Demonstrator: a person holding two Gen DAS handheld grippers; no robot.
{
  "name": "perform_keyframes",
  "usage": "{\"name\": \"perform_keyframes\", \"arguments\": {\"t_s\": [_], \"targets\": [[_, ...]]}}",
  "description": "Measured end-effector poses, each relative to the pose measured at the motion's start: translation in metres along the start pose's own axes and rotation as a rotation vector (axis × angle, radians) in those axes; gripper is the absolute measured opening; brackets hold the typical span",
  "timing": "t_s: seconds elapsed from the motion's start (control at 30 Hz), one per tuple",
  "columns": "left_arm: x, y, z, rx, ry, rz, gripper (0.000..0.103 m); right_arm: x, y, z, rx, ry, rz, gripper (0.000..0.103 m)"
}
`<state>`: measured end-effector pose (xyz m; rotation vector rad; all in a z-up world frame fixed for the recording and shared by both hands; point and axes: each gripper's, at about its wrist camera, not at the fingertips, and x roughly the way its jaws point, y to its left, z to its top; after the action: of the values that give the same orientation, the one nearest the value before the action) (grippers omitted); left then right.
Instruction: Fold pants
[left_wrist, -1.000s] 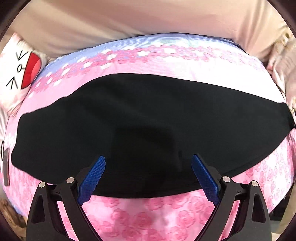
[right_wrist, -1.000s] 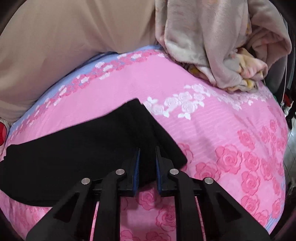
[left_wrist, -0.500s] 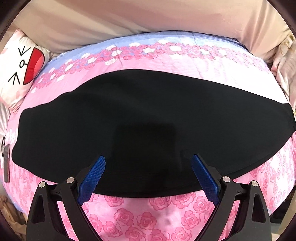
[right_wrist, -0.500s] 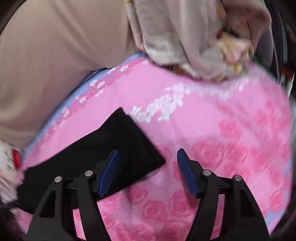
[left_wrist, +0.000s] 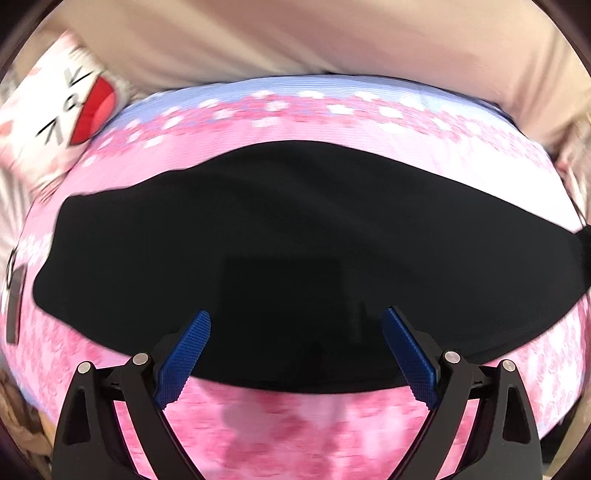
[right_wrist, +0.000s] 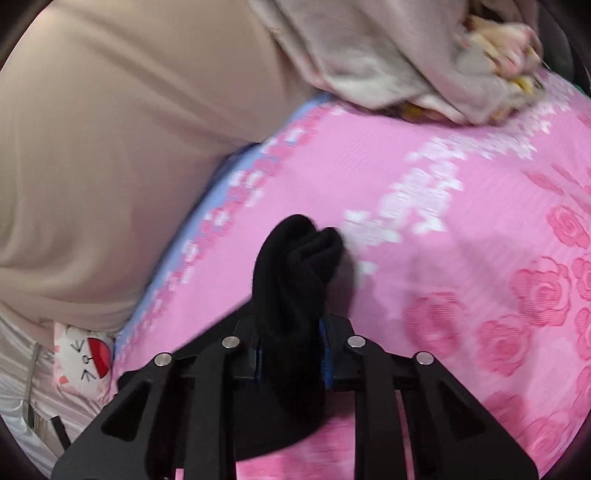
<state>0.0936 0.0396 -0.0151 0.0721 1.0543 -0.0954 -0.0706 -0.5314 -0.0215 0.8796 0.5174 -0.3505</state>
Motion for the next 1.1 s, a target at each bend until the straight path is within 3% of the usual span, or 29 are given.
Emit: {"name": "perform_keyframes", "arguments": {"t_s": [0.13, 0.27, 0.37, 0.57, 0.87, 1.1], "targets": [[0.008, 0.04, -0.001, -0.08, 0.006, 0.032, 0.092, 0.008, 0.076, -0.008, -0.09, 0.035, 0.121, 0.02], [0.012, 0.074, -0.005, -0.139, 0.001, 0.019, 0.092, 0.034, 0.16, -0.032, -0.201, 0.108, 0.225, 0.02], [0.013, 0.097, -0.008, -0.17, -0.009, 0.014, 0.092, 0.064, 0.224, -0.066, -0.287, 0.185, 0.29, 0.02], [0.005, 0.127, -0.01, -0.191, -0.049, -0.025, 0.092, 0.124, 0.312, -0.136, -0.411, 0.316, 0.346, 0.02], [0.003, 0.166, -0.022, -0.21, -0.071, -0.009, 0.092, 0.184, 0.361, -0.233, -0.544, 0.47, 0.292, 0.02], [0.003, 0.196, -0.032, -0.267, -0.066, -0.022, 0.092, 0.206, 0.355, -0.265, -0.56, 0.521, 0.249, 0.02]]}}
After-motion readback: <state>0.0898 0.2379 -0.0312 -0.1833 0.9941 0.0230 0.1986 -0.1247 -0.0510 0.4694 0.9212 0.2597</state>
